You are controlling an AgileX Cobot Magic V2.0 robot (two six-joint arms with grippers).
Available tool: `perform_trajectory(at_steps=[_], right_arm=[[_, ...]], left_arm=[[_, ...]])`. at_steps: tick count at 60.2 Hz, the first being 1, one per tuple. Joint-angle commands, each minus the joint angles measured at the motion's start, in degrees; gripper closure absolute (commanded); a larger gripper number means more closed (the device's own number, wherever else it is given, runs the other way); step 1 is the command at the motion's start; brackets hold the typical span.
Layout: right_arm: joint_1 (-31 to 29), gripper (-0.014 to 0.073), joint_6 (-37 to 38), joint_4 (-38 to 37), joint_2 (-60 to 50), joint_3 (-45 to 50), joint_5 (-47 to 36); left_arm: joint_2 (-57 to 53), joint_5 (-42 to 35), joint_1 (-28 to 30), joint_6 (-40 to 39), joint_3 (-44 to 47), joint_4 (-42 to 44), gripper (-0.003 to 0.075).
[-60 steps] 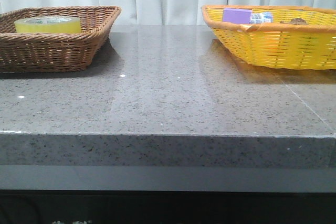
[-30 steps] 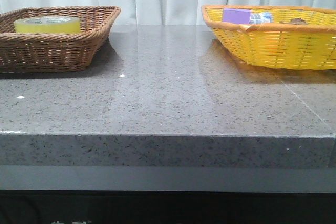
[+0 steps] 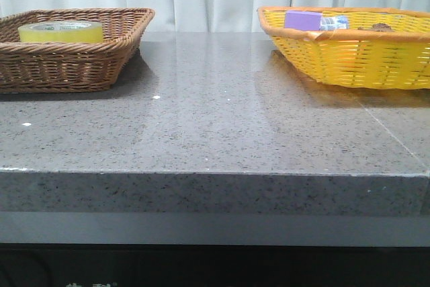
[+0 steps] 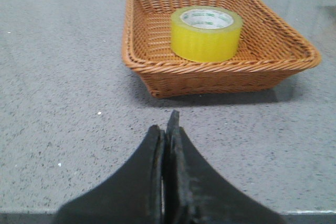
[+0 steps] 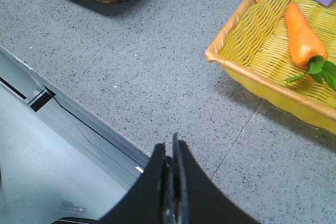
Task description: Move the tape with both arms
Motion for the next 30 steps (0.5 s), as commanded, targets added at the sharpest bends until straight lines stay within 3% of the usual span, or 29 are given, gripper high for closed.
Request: perform_trajectory(at_steps=[1, 18, 30], right_arm=[[-0.19, 0.0664, -0.06, 0.08, -0.13, -1.33, -3.62], [-0.19, 0.0664, -0.06, 0.08, -0.13, -1.33, -3.62], [-0.19, 0.0664, -0.06, 0.08, -0.07, -1.33, -3.47]], left_arm=[[-3.03, -10.73, 0.48, -0.45, 4.08, -1.08, 0.0740], [-11.13, -23.66, 0.48, -0.45, 17.27, -4.87, 0.0740], [-11.42, -21.51, 0.48, -0.45, 17.14, -4.87, 0.0740]])
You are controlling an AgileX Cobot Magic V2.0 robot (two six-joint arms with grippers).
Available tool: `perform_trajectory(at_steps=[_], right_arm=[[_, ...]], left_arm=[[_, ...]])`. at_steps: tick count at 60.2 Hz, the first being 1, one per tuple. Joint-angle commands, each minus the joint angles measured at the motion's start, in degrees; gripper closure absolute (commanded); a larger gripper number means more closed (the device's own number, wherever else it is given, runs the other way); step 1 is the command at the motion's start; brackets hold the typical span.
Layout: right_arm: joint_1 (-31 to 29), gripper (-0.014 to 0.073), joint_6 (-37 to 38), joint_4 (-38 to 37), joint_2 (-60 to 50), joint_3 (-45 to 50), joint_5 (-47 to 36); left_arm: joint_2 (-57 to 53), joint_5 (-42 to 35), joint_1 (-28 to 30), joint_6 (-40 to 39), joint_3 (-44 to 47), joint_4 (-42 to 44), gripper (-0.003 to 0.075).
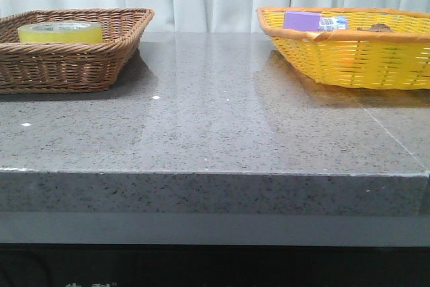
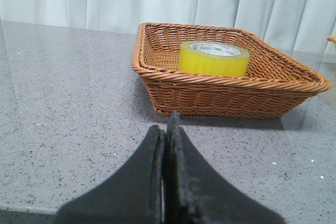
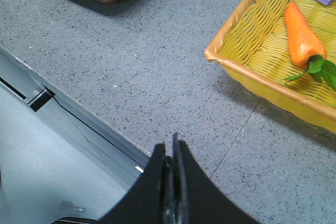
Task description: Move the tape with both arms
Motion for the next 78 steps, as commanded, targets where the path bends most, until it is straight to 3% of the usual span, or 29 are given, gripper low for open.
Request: perform_trajectory(at_steps=[1, 51, 67, 78], right_arm=[[-0.19, 0.0664, -0.06, 0.08, -0.07, -1.33, -3.54], [-0.44, 0.0664, -0.13, -0.66, -1.28, -0.67, -4.38], [-15.27, 0.0664, -0.13, -2.72, -17.16, 15.34, -24.16], [-21.23, 0.0664, -0.13, -0.31, -29.07, 30.14, -35.77]], left_arm=[[-1.13, -4.65, 0.18, -0.45, 2.20, -0.70, 0.0740], [-1.01, -4.54, 0.18, -0.45, 2.20, -0.70, 0.0740], [-1.01, -4.54, 0.18, -0.45, 2.20, -0.70, 0.0740], [-1.01, -4.54, 0.18, -0.45, 2.20, -0.70, 0.0740]])
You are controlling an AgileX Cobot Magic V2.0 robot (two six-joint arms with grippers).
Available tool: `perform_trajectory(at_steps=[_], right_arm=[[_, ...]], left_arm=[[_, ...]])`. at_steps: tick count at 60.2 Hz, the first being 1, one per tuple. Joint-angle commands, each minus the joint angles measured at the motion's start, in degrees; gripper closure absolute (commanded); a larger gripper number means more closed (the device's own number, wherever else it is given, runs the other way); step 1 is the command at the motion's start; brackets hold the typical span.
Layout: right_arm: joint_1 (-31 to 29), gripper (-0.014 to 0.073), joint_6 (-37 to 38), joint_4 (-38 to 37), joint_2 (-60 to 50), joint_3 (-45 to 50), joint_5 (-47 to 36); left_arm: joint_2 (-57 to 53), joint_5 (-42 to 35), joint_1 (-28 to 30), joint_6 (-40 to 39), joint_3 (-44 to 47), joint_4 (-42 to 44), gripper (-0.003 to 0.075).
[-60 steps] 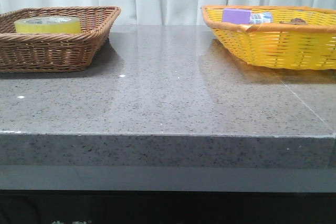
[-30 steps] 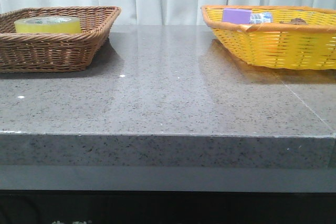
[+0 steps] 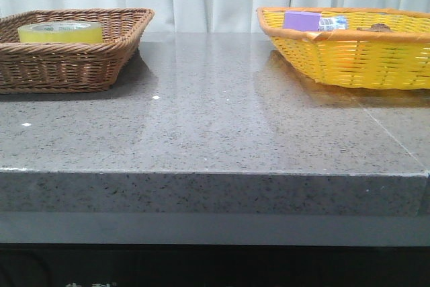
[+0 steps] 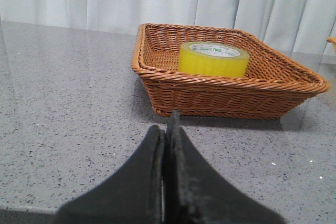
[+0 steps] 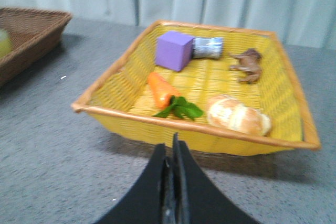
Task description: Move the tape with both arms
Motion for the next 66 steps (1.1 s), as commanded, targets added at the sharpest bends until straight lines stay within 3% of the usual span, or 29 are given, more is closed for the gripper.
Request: perform_trajectory(at_steps=[1, 9, 23, 56, 66], right_arm=[[-2.30, 0.0664, -0.13, 1.85, -3.86, 4.56, -9.35], [-4.62, 0.0664, -0.13, 4.89, -9.73, 13.08, -13.00], [-2.87, 0.0664, -0.13, 4.83, -15.27, 23.58, -20.97], [-2.62, 0.0664, -0.13, 4.53, -15.15, 23.66, -23.34], [-2.62, 0.0664, 3.19, -1.23, -15.21, 23.66, -23.99]], left_arm=[[-1.01, -4.54, 0.18, -0.45, 2.20, -0.56, 0.0740], [-1.01, -4.54, 0.18, -0.45, 2.20, -0.56, 0.0740], [-1.01, -4.54, 0.18, -0.45, 2.20, -0.56, 0.0740], [-1.01, -4.40, 0.18, -0.45, 2.20, -0.56, 0.0740], [-1.01, -4.40, 0.18, -0.45, 2.20, -0.56, 0.0740]])
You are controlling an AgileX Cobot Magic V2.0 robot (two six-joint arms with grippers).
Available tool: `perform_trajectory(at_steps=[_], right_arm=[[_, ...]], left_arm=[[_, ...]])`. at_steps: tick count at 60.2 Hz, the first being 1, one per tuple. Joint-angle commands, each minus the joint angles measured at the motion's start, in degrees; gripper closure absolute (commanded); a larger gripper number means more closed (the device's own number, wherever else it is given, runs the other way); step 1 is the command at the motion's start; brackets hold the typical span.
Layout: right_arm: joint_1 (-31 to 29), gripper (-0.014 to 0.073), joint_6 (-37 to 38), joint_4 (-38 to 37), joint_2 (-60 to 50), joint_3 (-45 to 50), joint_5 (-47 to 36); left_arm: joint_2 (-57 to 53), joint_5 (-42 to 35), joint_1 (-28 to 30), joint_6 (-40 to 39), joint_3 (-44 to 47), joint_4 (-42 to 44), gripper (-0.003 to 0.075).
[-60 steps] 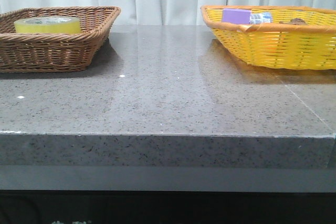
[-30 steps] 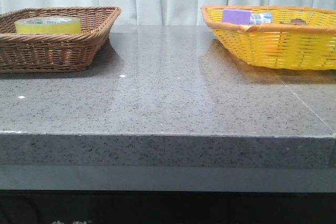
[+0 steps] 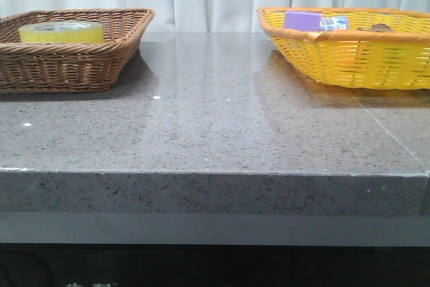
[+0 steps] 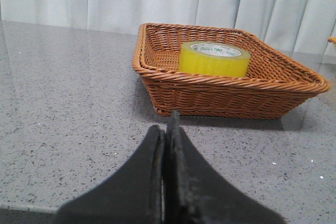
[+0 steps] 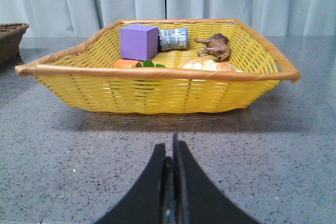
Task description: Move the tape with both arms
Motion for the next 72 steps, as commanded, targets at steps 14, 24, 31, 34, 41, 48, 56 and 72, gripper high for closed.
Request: perform_trajectory(at_steps=[14, 24, 31, 34, 41, 48, 56, 72], right_arm=[[-0.04, 0.0664, 5.87, -5.16, -1.58, -1.54, -8.31], [-1.66, 0.0664, 5.87, -5.16, -1.58, -1.54, -8.01], [-2.72, 0.0664, 5.87, -5.16, -1.58, -1.54, -8.01], [-2.72, 0.0664, 5.87, -5.16, -1.58, -1.54, -8.01], [-2.72, 0.0664, 5.87, -5.16, -1.58, -1.54, -8.01], [-2.72, 0.0664, 5.87, -5.16, -1.58, -1.54, -8.01], [-2.72, 0.0664, 5.87, -5.16, -1.58, -1.54, -8.01], [-2.72, 0.0664, 5.87, -5.16, -1.58, -1.54, -8.01]], left_arm=[[-1.01, -4.40, 0.18, -0.45, 2.20, -0.56, 0.0740], [-1.01, -4.40, 0.18, -0.45, 2.20, -0.56, 0.0740], [-1.01, -4.40, 0.18, -0.45, 2.20, -0.56, 0.0740], [-1.01, -4.40, 0.18, -0.45, 2.20, -0.56, 0.0740], [-1.01, -4.40, 0.18, -0.45, 2.20, -0.56, 0.0740], [-1.01, -4.40, 0.18, -0.45, 2.20, -0.56, 0.0740], [-1.01, -4.40, 0.18, -0.45, 2.20, -0.56, 0.0740], [-1.01, -4.40, 0.18, -0.45, 2.20, -0.56, 0.0740]])
